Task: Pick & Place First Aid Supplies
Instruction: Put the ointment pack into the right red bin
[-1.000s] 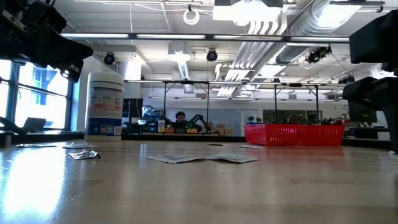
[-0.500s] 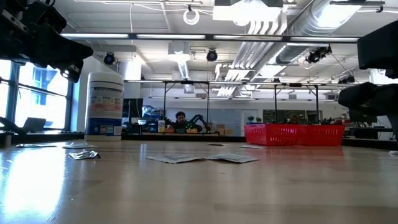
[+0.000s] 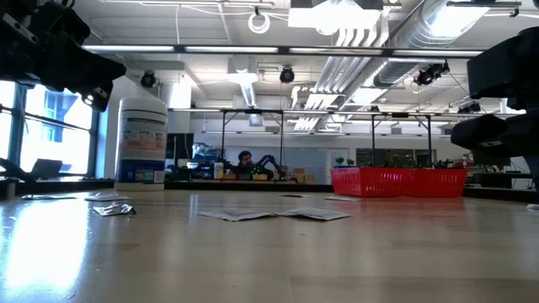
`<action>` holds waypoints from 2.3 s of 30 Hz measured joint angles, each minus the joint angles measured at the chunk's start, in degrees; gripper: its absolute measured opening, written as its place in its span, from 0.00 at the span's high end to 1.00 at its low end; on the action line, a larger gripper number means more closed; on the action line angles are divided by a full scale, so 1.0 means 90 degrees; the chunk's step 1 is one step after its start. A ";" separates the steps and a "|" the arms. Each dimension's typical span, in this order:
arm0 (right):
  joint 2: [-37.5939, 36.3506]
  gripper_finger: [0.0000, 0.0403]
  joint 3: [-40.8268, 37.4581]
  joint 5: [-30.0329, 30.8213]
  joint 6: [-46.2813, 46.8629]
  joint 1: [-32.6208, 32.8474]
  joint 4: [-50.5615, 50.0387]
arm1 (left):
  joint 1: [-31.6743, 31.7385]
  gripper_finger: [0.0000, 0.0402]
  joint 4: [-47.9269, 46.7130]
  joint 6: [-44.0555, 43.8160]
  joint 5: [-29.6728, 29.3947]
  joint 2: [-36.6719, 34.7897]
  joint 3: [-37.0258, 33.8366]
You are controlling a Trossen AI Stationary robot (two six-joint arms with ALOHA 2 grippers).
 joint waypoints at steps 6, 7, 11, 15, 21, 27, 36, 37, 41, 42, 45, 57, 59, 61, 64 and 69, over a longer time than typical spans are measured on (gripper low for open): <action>-0.0479 1.00 -0.0029 0.0038 -0.0022 -0.0401 -0.0212 | 0.0000 1.00 0.0000 0.0000 0.0000 -0.0001 0.0000; -0.0624 1.00 -0.0029 0.0069 -0.0022 -0.0511 -0.0236 | 0.0000 1.00 0.0000 0.0000 -0.0002 -0.0002 0.0000; -0.1308 1.00 -0.0024 0.0240 -0.0044 -0.1090 -0.0606 | 0.0000 1.00 0.0000 0.0000 0.0002 -0.0002 0.0000; -0.2116 1.00 0.0091 0.0817 -0.0048 -0.1943 -0.1500 | 0.0000 1.00 0.0000 0.0000 0.0000 -0.0001 0.0000; -0.3063 1.00 0.0621 0.2503 0.0075 -0.3695 -0.3170 | 0.0000 1.00 0.0000 0.0000 0.0000 -0.0002 0.0000; -0.3254 1.00 0.0855 0.3547 0.0451 -0.5883 -0.3855 | 0.0000 1.00 0.0000 0.0000 0.0000 -0.0002 0.0000; -0.2540 1.00 0.0857 0.3531 0.0127 -0.8273 -0.3479 | 0.0000 1.00 0.0000 0.0000 0.0000 -0.0002 0.0000; -0.2398 1.00 0.0857 0.3500 0.0080 -0.8401 -0.3338 | 0.0000 1.00 -0.0001 0.0000 0.0000 -0.0002 0.0000; -0.1712 1.00 0.0857 0.3284 -0.0168 -0.8746 -0.2839 | 0.0000 1.00 0.0000 0.0000 0.0000 0.0000 0.0000; -0.1531 1.00 0.0857 0.3274 -0.0221 -0.8806 -0.2753 | -0.0002 1.00 -0.0002 0.0000 0.0000 -0.0002 0.0000; -0.1046 1.00 0.0857 0.3266 -0.0327 -0.8962 -0.2548 | 0.0000 1.00 0.0000 0.0000 0.0000 -0.0001 0.0000; -0.0490 0.91 0.0860 0.2966 -0.1013 -0.9133 -0.2078 | 0.0000 1.00 0.0000 0.0000 -0.0002 0.0000 0.0000; -0.0578 0.87 0.0911 0.2951 -0.1052 -0.9133 -0.2168 | 0.0000 1.00 0.0000 0.0000 0.0000 -0.0002 0.0000; -0.0690 0.82 0.1051 0.2932 -0.1073 -0.9133 -0.2372 | 0.0000 1.00 0.0000 0.0000 0.0000 0.0000 0.0000; -0.0889 0.76 0.1339 0.2892 -0.1168 -0.9087 -0.2754 | 0.0000 1.00 0.0000 0.0000 -0.0001 -0.0002 0.0000; -0.1163 0.69 0.1686 0.2677 -0.1158 -0.8434 -0.3087 | 0.0000 1.00 0.0000 0.0000 0.0000 -0.0002 0.0000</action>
